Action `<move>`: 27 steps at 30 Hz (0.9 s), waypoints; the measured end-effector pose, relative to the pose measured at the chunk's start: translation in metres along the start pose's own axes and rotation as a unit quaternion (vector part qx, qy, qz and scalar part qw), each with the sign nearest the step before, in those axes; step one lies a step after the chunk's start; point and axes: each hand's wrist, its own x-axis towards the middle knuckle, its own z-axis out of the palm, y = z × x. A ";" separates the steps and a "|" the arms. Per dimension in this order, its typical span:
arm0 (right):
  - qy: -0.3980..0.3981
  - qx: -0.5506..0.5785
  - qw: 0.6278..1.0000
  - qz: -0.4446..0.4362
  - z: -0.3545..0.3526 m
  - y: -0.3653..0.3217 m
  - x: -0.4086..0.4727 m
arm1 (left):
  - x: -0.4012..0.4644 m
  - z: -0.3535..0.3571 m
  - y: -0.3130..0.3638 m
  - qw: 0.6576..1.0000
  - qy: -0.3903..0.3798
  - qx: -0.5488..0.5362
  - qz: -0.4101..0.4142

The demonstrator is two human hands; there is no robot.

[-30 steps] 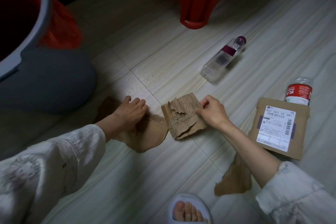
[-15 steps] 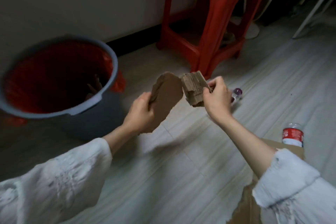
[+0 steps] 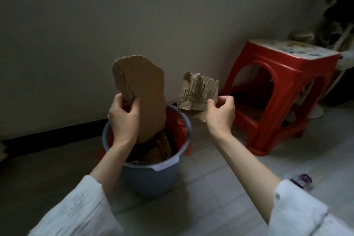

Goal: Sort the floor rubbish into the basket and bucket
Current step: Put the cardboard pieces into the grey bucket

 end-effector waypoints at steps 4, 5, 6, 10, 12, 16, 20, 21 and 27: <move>-0.050 -0.006 0.999 0.021 0.028 0.013 -0.020 | 0.016 -0.024 -0.026 0.999 -0.018 0.020 -0.032; -0.062 -0.020 0.998 0.018 0.033 0.018 -0.024 | 0.017 -0.025 -0.031 0.999 -0.032 0.027 -0.030; -0.070 -0.038 0.997 0.007 0.039 0.024 -0.026 | 0.018 -0.026 -0.037 0.998 -0.041 0.033 -0.026; -0.104 -0.138 0.982 -0.074 0.052 0.041 -0.030 | 0.017 -0.028 -0.054 0.996 -0.037 0.085 0.003; -0.145 -0.202 0.962 -0.112 0.061 0.046 -0.033 | 0.016 -0.032 -0.065 0.993 -0.041 0.109 0.015; -0.207 -0.268 0.933 -0.123 0.085 0.048 -0.039 | 0.018 -0.039 -0.083 0.994 -0.016 0.106 -0.009; -0.253 -0.277 0.920 -0.112 0.116 0.055 -0.043 | 0.011 -0.044 -0.099 0.994 0.027 0.093 -0.046; -0.264 -0.288 0.913 -0.114 0.123 0.057 -0.043 | 0.010 -0.044 -0.102 0.995 0.031 0.087 -0.046; -0.310 -0.352 0.876 -0.112 0.160 0.075 -0.042 | 0.010 -0.042 -0.120 0.994 0.011 0.083 -0.064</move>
